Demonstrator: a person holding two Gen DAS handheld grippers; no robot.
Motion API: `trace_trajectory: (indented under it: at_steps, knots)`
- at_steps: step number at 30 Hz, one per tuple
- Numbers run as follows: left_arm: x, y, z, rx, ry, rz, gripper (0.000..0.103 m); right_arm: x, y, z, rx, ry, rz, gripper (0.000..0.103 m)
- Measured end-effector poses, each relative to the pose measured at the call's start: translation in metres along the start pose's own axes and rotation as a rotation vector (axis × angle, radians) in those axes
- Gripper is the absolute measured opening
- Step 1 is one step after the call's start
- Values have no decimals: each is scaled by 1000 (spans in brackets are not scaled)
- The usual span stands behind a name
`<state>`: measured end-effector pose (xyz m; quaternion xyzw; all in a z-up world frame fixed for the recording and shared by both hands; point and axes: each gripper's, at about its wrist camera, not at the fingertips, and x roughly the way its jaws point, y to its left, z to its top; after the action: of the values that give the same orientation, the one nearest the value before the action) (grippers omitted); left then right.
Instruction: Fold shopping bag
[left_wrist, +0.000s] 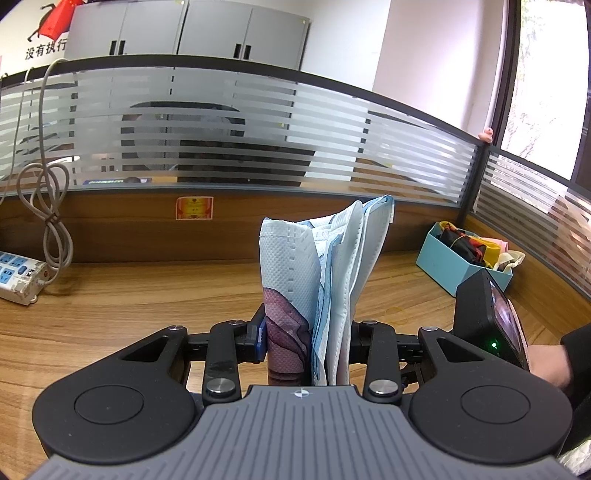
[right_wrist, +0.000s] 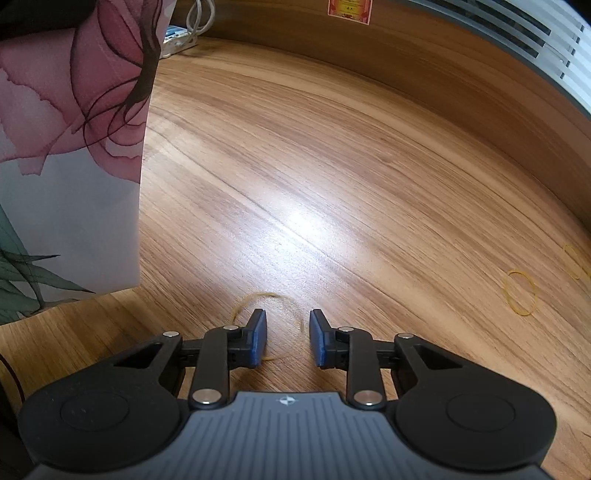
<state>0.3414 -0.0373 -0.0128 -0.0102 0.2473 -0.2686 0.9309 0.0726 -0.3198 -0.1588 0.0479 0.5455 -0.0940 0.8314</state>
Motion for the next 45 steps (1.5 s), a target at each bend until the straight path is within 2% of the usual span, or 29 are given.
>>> trace_trajectory:
  at_steps: [9,12,15,17,45]
  knots:
    - [-1,0,0,0,-3,3,38,-1,18,1,-86,-30,20,30]
    - [-1,0,0,-2,-3,5,38,1,23,0,-121,-28,-3,34]
    - [-1,0,0,-4,-3,6,38,2,25,-2,-150,-32,-28,43]
    - [-1,-1,0,-3,-2,5,38,3,25,-3,-161,-34,-37,44]
    - [1,0,0,0,1,-3,38,18,12,6,-127,-26,-34,46]
